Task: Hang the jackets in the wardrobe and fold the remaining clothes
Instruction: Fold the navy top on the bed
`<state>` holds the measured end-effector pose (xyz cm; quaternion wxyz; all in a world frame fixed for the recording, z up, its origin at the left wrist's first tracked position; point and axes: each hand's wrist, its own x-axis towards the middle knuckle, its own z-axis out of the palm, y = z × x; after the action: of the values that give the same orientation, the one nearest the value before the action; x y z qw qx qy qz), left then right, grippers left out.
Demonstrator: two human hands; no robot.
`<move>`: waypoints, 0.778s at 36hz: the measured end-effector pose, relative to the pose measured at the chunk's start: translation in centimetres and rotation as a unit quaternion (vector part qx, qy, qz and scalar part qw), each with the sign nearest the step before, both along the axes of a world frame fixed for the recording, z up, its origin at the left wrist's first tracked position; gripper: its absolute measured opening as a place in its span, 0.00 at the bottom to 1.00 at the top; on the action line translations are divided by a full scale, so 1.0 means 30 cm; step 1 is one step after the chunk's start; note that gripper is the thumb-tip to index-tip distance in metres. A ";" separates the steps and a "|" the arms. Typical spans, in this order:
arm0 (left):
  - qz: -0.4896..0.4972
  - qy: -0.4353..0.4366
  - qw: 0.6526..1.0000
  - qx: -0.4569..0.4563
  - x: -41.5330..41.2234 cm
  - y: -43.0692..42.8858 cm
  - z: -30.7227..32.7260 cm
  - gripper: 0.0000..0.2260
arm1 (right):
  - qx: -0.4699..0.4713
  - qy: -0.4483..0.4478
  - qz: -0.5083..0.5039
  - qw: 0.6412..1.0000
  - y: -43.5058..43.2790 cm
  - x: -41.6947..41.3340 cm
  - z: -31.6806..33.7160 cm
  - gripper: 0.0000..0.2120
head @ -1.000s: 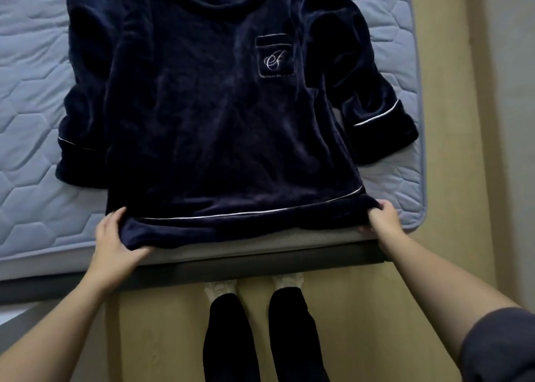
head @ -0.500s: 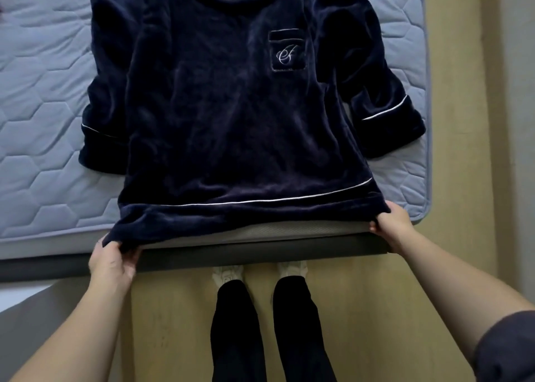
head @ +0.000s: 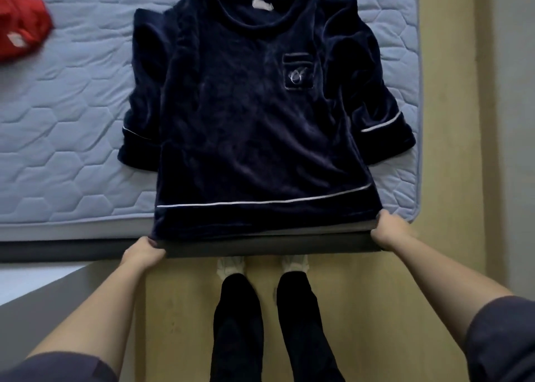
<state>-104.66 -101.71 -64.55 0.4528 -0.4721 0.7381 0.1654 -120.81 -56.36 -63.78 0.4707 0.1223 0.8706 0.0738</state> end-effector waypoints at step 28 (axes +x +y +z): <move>0.388 0.442 0.809 0.014 -0.542 -0.931 -0.179 0.04 | -0.149 0.109 0.174 0.967 -1.402 -0.237 -0.237 0.24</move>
<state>-120.90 -129.64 -69.92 -0.0177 -0.5883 0.6117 0.5286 -127.91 -98.42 -70.89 0.3660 -0.0954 0.9256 0.0104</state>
